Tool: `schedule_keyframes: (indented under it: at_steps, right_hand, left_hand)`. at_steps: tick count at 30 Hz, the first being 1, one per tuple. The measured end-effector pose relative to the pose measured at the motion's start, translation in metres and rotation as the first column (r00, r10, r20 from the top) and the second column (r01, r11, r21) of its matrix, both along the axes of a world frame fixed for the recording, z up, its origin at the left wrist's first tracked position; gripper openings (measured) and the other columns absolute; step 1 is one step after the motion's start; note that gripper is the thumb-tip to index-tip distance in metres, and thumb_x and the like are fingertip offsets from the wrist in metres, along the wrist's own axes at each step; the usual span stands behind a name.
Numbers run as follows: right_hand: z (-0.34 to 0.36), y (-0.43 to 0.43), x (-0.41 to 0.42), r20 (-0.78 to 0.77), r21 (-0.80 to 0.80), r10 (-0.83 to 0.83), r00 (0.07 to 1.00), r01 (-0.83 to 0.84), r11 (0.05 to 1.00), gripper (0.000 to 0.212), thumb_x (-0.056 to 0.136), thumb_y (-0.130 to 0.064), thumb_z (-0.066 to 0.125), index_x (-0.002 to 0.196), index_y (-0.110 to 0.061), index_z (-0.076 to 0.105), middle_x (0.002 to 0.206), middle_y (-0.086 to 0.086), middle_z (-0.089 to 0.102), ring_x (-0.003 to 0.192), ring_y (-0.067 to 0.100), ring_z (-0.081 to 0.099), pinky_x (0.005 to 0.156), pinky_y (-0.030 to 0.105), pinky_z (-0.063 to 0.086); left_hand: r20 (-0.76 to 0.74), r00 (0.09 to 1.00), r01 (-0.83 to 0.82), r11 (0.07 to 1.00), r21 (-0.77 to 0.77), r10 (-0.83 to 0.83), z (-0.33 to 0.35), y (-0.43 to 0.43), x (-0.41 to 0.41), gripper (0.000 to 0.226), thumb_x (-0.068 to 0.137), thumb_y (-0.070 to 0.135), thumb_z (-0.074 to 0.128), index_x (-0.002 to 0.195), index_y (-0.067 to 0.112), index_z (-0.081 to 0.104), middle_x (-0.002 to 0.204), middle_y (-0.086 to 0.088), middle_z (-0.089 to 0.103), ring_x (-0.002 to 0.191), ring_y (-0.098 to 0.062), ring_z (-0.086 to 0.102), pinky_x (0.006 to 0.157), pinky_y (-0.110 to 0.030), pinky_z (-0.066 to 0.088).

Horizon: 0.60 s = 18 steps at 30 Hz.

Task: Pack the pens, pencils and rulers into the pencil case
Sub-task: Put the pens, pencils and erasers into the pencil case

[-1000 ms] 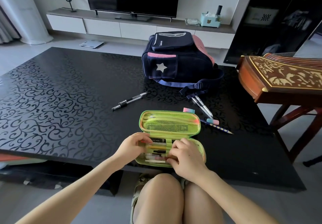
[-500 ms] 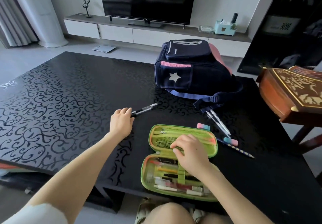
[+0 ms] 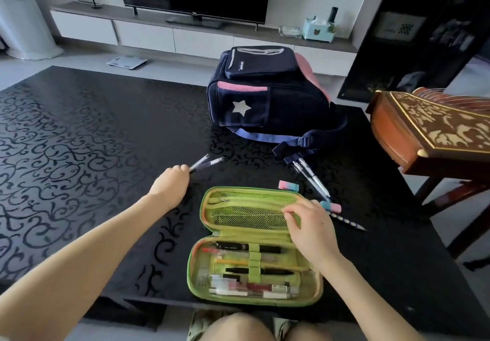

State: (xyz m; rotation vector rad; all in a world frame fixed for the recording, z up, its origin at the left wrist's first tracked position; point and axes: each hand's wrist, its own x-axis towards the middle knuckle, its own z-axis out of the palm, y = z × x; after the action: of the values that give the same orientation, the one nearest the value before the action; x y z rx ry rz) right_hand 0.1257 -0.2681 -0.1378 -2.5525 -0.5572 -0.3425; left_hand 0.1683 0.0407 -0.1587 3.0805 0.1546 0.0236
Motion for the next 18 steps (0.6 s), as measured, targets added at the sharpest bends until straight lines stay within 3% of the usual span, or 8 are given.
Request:
schedule_keyframes:
  at_steps: [4,6,9,11,15,18]
  right_hand:
    - [0.008,-0.030,-0.007,-0.013,0.080,-0.128,0.992,0.129,0.988,0.010,0.085,-0.010,0.063,0.091,-0.013,0.071,0.076,-0.008,0.063,0.076,0.013,0.055,0.068,0.031,0.050]
    - [0.011,-0.035,-0.017,-0.079,0.124,-0.074,0.994,0.083,0.989,0.021,0.089,-0.020,0.060,0.108,-0.015,0.067,0.080,-0.018,0.058,0.080,0.010,0.056,0.072,0.029,0.050]
    - [0.016,-0.034,-0.044,-0.176,0.167,0.097,0.980,-0.067,0.984,0.032,0.091,-0.026,0.057,0.122,-0.019,0.060,0.087,-0.021,0.060,0.088,0.008,0.057,0.077,0.023,0.046]
    - [0.012,-0.031,-0.055,-0.187,0.092,0.151,0.971,-0.136,0.986,0.030,0.091,-0.027,0.057,0.119,-0.020,0.062,0.090,-0.018,0.062,0.089,0.007,0.054,0.077,0.018,0.041]
    - [-0.006,-0.027,-0.067,-0.176,-0.016,0.159,0.971,-0.164,0.986,0.019,0.088,-0.024,0.062,0.102,-0.015,0.071,0.093,-0.006,0.066,0.086,0.012,0.052,0.072,0.021,0.038]
    - [-0.015,-0.025,-0.070,-0.178,-0.029,0.185,0.966,-0.193,0.981,0.010,0.085,-0.020,0.066,0.085,-0.014,0.072,0.084,-0.004,0.065,0.079,0.010,0.047,0.067,0.021,0.036]
  left_hand:
    - [0.184,0.961,0.258,0.910,-0.325,-0.207,0.016,-0.037,-0.047,0.021,0.095,0.015,0.044,0.076,0.018,0.040,0.076,-0.003,0.053,0.071,-0.022,0.050,0.063,-0.034,0.040]
    - [0.197,0.928,0.368,0.855,-0.364,-0.316,0.017,-0.061,-0.076,0.019,0.094,0.015,0.048,0.075,0.014,0.048,0.074,0.003,0.053,0.068,-0.018,0.049,0.062,-0.033,0.042]
    - [0.219,0.885,0.465,0.810,-0.356,-0.412,0.006,-0.090,-0.115,0.024,0.095,0.026,0.042,0.090,0.012,0.061,0.081,0.000,0.061,0.077,-0.018,0.053,0.069,-0.027,0.044]
    - [0.241,0.868,0.493,0.805,-0.329,-0.434,-0.001,-0.101,-0.129,0.037,0.092,0.036,0.033,0.095,0.015,0.063,0.081,0.001,0.064,0.078,-0.018,0.054,0.072,-0.025,0.043]
    - [0.335,0.845,0.508,0.820,-0.263,-0.416,-0.008,-0.110,-0.142,0.029,0.087,0.034,0.041,0.093,0.025,0.068,0.078,0.008,0.060,0.079,-0.007,0.042,0.077,-0.020,0.032]
    - [0.284,0.868,0.486,0.817,-0.312,-0.408,-0.005,-0.106,-0.146,0.034,0.085,0.042,0.041,0.099,0.027,0.069,0.087,0.007,0.060,0.086,-0.009,0.044,0.084,-0.019,0.032]
